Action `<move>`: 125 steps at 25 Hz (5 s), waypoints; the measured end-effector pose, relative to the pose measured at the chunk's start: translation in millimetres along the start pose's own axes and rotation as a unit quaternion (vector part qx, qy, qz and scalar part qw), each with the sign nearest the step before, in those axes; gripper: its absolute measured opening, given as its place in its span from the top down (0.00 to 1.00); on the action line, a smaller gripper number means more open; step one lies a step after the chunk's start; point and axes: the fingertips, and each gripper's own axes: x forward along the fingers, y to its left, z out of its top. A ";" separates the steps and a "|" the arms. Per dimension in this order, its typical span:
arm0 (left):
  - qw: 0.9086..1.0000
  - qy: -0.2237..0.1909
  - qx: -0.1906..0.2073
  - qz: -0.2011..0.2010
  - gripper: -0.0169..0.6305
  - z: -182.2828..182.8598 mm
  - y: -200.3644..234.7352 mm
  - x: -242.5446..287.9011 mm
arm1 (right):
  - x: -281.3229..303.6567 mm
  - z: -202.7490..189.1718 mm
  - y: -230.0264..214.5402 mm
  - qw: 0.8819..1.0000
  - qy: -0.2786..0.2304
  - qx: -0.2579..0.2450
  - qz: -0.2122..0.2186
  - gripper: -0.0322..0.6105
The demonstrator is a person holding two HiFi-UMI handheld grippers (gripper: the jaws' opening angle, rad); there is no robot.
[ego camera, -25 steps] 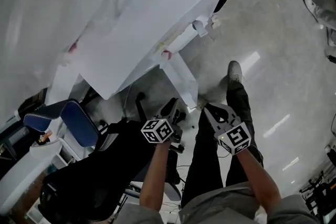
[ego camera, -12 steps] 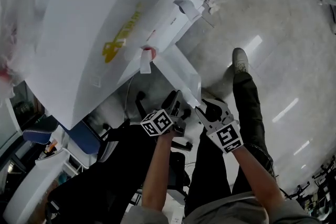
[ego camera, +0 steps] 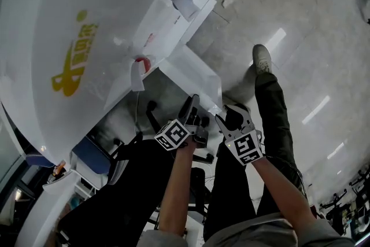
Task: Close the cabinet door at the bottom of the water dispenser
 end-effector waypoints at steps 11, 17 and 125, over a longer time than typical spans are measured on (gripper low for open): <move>0.995 -0.039 -0.090 -0.025 0.78 -3.3 -42.3 45.3 | -5.2 -5.9 -62.4 0.996 0.017 -0.027 -0.087 0.69; 0.991 -0.059 -0.120 -0.022 0.78 -0.2 -53.6 58.1 | -5.7 18.4 -99.8 0.992 0.001 -0.049 -0.119 0.69; 0.907 -0.246 -0.331 -0.081 0.78 103.9 -166.2 123.7 | 109.6 276.8 -243.4 0.944 0.019 -0.324 0.064 0.76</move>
